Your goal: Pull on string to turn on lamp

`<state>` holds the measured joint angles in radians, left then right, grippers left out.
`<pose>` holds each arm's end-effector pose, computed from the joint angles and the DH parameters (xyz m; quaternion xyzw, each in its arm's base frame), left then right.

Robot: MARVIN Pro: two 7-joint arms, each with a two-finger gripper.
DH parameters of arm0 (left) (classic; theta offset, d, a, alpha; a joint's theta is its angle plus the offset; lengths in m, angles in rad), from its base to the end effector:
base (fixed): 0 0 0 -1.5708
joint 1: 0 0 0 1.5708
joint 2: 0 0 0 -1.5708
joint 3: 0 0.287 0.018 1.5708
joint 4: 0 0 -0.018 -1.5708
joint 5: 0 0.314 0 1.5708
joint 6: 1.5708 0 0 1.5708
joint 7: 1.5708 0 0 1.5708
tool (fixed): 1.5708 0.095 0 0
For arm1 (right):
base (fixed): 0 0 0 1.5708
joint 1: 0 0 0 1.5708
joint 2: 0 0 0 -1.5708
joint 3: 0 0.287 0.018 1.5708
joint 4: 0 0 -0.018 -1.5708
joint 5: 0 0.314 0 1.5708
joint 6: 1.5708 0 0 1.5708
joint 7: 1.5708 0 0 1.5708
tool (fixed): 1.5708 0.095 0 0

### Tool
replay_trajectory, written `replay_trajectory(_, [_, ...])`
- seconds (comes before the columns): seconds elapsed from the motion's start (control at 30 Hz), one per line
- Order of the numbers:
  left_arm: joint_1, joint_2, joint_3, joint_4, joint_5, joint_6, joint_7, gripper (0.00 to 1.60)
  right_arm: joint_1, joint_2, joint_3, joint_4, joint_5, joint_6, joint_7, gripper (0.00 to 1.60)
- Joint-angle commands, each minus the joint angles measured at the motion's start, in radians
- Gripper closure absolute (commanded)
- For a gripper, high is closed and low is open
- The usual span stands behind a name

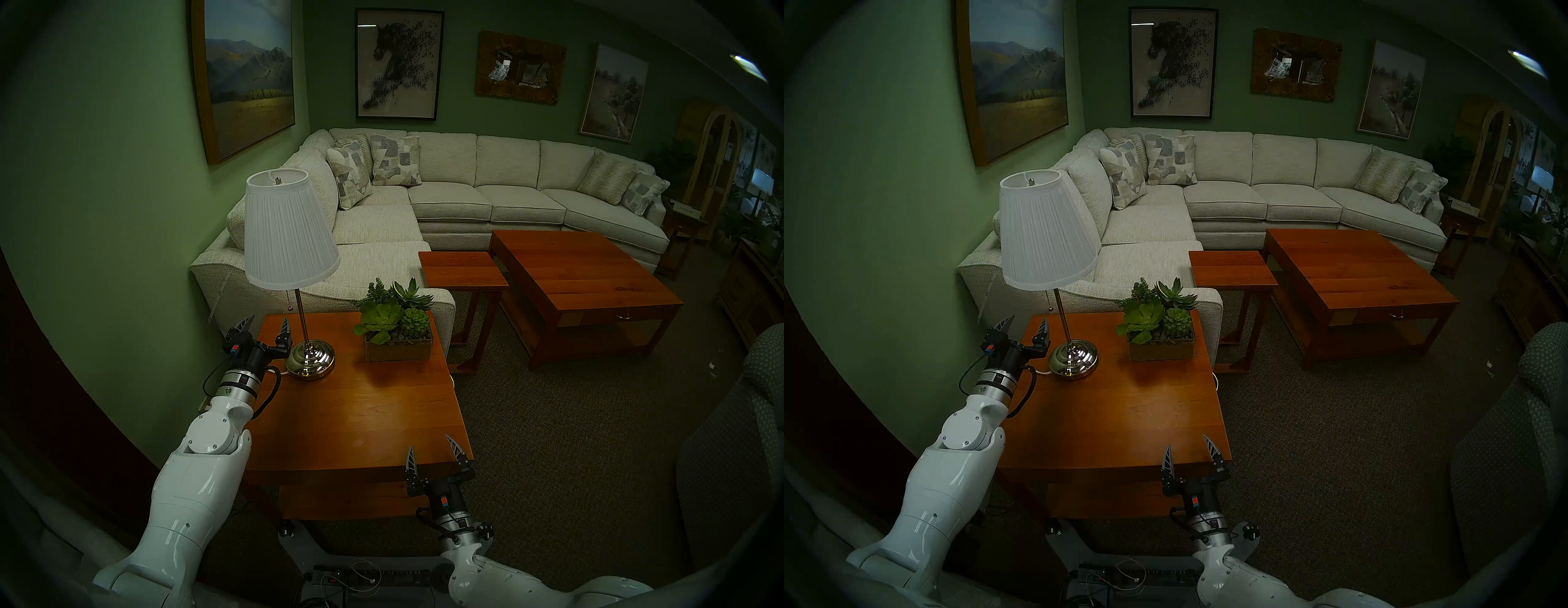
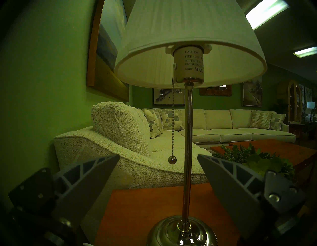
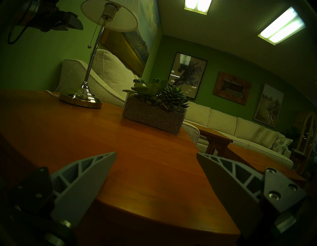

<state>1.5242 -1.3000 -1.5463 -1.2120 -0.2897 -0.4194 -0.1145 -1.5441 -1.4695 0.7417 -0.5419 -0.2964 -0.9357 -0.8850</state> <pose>0.4183 0.1000 -0.3756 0.6655 -0.0155 0.7461 0.0109 0.2194 0.0823 -0.5665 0.6680 0.1659 0.7247 0.0318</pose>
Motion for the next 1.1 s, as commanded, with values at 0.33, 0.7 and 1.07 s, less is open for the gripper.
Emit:
replay_trajectory(0.33, [-0.182,-0.034,0.009,0.095,0.019,-0.066,0.003,0.0,0.011,-0.001,0.002,-0.008,-0.004,0.001,-0.005,0.0])
replay_trajectory(0.7, [-0.257,-0.039,0.007,0.19,0.043,-0.108,-0.009,0.0,0.011,-0.001,0.003,-0.008,-0.005,0.001,-0.006,0.0])
replay_trajectory(1.07, [-0.334,-0.039,-0.001,0.299,0.058,-0.156,-0.026,0.0,0.011,-0.001,0.003,-0.008,-0.005,0.001,-0.006,0.0])
